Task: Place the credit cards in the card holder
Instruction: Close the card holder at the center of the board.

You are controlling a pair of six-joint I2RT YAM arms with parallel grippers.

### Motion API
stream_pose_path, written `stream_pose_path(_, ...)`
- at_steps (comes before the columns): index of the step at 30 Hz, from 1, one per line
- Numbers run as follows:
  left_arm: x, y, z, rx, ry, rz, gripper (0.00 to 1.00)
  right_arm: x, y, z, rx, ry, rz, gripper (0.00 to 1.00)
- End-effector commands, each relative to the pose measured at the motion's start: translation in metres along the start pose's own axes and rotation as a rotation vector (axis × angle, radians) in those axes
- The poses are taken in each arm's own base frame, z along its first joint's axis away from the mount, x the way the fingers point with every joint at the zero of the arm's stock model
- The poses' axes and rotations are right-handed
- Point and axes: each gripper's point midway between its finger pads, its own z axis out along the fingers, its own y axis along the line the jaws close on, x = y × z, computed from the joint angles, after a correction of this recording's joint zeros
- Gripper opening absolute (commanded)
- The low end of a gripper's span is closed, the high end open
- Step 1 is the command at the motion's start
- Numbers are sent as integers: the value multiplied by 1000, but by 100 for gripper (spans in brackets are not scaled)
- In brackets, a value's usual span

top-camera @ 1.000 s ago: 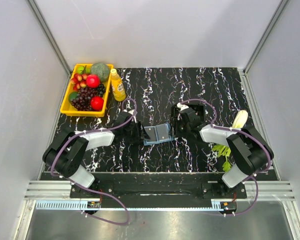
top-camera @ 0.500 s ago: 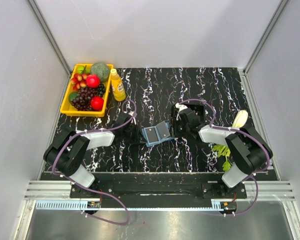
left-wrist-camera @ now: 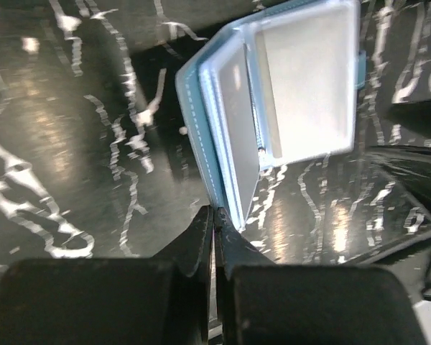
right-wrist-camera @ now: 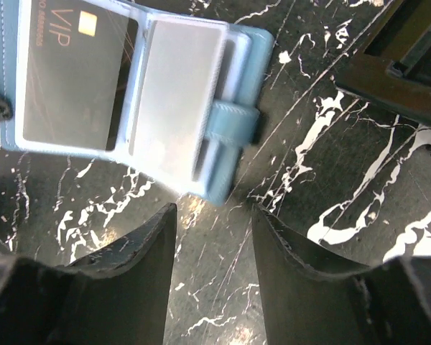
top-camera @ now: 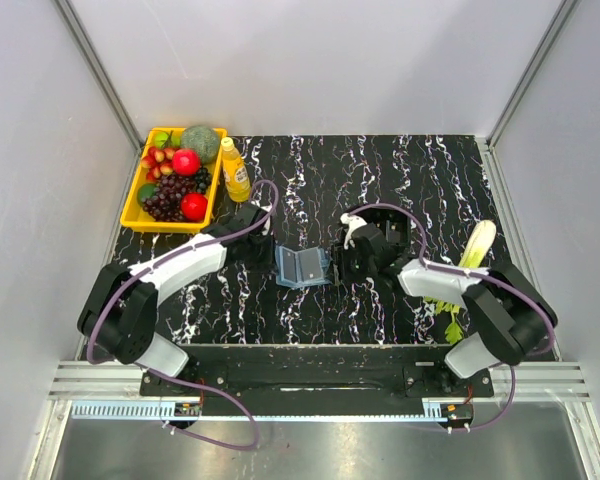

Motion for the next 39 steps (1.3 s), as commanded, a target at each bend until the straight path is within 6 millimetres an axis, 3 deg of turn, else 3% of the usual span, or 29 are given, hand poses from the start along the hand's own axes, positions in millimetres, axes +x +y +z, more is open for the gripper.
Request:
stream_pose_path(1, -3, 42, -36, -252, 25, 141, 0, -30, 7, -20, 11, -129, -37, 53)
stream_pose_path(6, -14, 42, -44, -272, 65, 263, 0, -37, 14, -21, -19, -94, -170, 52)
stream_pose_path(14, -36, 55, -58, -374, 111, 474, 0, -50, 39, -2, -201, -90, -519, 54)
stream_pose_path(19, -44, 54, -45, -365, 151, 530, 0, -53, 56, 14, -326, -151, -622, 58)
stream_pose_path(26, -37, 44, -29, -271, 141, 500, 0, -52, 74, 36, -425, -305, -666, 59)
stream_pose_path(31, -35, 43, -26, -263, 136, 489, 0, -42, 63, 54, -399, -270, -737, 58)
stream_pose_path(35, -35, 46, -27, -275, 132, 490, 0, -43, 65, 50, -415, -355, -783, 57)
stream_pose_path(39, -36, 46, -29, -273, 126, 502, 0, -37, 58, 62, -393, -303, -825, 52)
